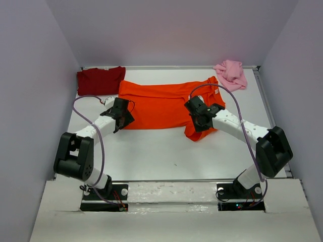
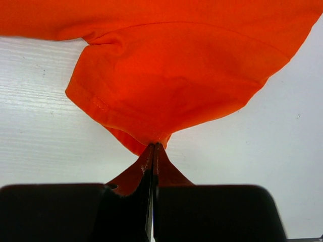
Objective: Fold and stack the t-shirts
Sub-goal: Grap the side of the flattened tshirt closest away from the robot with both arms
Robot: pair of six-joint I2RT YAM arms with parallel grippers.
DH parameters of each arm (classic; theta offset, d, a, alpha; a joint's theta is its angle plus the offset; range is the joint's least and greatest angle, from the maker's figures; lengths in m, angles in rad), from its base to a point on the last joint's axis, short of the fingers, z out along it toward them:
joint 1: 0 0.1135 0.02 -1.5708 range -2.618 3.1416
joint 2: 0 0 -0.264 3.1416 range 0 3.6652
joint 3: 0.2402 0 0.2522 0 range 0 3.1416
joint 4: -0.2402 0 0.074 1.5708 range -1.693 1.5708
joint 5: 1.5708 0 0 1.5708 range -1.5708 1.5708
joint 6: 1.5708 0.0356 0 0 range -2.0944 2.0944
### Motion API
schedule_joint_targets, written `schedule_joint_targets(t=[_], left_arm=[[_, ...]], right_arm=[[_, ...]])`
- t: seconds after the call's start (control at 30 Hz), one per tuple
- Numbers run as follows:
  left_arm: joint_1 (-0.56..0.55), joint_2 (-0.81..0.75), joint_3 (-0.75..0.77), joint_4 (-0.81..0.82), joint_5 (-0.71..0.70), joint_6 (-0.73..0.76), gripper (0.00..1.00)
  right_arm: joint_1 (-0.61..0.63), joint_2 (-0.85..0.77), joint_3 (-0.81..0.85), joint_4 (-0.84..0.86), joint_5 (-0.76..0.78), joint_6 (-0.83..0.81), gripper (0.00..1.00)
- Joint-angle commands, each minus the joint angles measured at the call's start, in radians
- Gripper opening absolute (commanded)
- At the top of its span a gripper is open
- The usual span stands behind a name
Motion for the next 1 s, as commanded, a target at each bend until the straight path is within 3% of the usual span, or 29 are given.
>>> schedule_joint_targets(t=[0.0,0.27,0.73,0.97], left_arm=[[0.003,0.042,0.05,0.013,-0.079,-0.043,0.79],[0.011,0.14,0.085,-0.039,-0.121,-0.075,0.79],[0.026,0.06,0.05,-0.084,-0.224,-0.096,0.79],[0.042,0.112,0.033,-0.049,-0.182,-0.099,0.64]], right_arm=[[0.006,-0.041,0.012,0.045,-0.014,-0.015,0.0],[0.006,-0.038,-0.003,0.059,-0.017,-0.017,0.0],[0.006,-0.041,-0.015,0.074,-0.038,-0.017,0.0],[0.006,-0.059,-0.027,0.08,-0.048,-0.014,0.0]])
